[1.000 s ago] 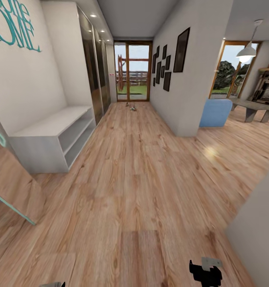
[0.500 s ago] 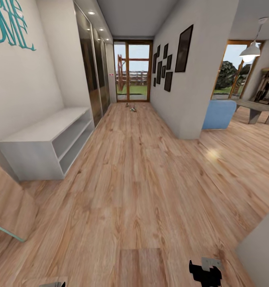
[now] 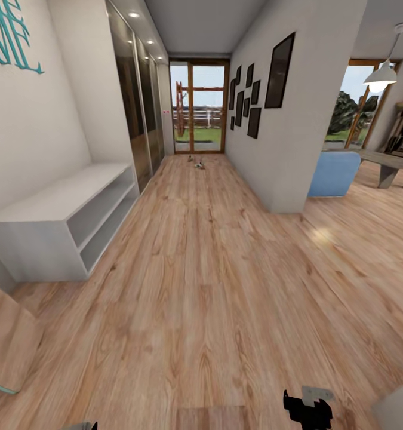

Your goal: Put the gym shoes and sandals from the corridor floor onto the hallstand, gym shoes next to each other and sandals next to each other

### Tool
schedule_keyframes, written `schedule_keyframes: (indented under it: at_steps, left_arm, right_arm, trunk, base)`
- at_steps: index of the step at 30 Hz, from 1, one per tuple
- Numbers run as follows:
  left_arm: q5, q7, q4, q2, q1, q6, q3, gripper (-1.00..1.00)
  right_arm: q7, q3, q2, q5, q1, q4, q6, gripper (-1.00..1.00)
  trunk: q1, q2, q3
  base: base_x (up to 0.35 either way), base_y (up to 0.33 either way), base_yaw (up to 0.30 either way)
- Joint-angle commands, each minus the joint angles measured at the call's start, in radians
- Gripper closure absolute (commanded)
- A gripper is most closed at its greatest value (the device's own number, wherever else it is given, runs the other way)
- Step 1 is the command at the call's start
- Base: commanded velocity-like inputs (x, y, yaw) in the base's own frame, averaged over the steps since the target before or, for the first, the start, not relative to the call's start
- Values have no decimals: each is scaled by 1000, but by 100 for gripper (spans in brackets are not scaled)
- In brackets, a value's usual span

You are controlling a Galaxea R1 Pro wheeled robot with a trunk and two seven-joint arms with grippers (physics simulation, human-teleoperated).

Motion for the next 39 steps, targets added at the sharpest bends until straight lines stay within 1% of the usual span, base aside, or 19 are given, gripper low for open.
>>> schedule_keyframes:
  at_steps: [1, 39]
  left_arm:
    - [-5, -6, 1, 0, -1, -3, 8, -100]
    - [-4, -6, 0, -1, -1, -3, 8, -100]
  right_arm:
    - [-4, -7, 0, 11, -1, 1, -2, -100]
    - [-4, -7, 0, 12, -1, 1, -3, -100]
  trunk:
    - [0, 0, -1]
    - [0, 0, -1]
  base:
    - [338, 0, 0]
    - [338, 0, 0]
